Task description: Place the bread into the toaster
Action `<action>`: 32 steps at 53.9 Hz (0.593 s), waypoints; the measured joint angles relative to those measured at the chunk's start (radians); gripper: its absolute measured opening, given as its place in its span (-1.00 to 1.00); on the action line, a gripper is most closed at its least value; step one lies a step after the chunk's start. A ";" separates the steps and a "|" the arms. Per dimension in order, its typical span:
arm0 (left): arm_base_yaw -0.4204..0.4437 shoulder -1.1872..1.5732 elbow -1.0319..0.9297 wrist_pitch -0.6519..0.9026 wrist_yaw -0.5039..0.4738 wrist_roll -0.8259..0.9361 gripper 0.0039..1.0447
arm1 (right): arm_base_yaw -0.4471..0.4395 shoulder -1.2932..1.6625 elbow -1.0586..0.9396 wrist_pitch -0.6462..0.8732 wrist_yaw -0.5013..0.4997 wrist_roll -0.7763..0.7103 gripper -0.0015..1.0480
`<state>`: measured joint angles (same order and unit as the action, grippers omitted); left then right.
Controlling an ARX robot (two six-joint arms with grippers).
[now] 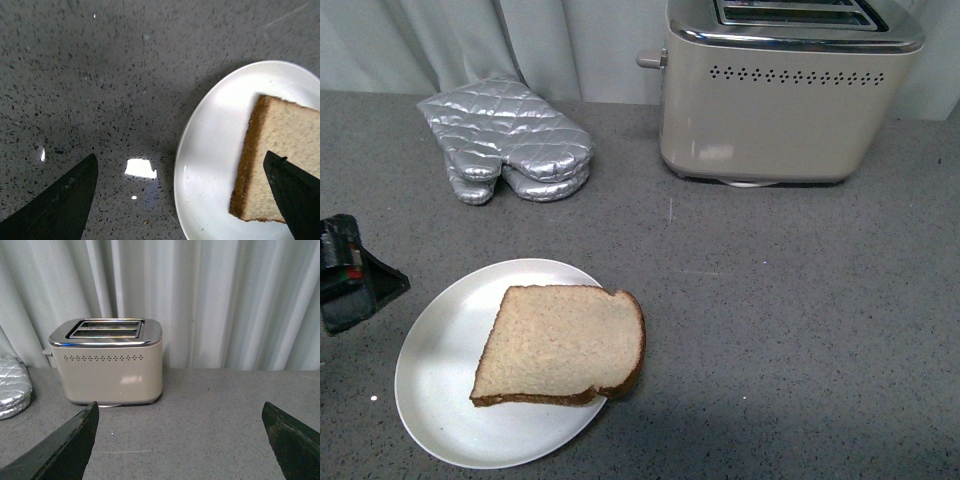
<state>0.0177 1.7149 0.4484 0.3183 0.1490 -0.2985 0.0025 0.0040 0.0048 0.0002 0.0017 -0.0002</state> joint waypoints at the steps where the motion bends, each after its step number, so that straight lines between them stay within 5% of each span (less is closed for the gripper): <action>1: 0.000 0.028 0.010 -0.004 -0.010 0.012 0.88 | 0.000 0.000 0.000 0.000 0.000 0.000 0.81; 16: 0.005 0.173 0.077 -0.059 -0.017 0.053 0.88 | 0.000 0.000 0.000 0.000 0.000 0.000 0.81; 32: -0.012 0.216 0.132 -0.104 -0.018 0.058 -0.30 | 0.000 0.000 0.000 0.000 0.000 0.000 0.81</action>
<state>0.0055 1.9305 0.5804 0.2142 0.1307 -0.2405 0.0025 0.0040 0.0048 0.0002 0.0017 -0.0002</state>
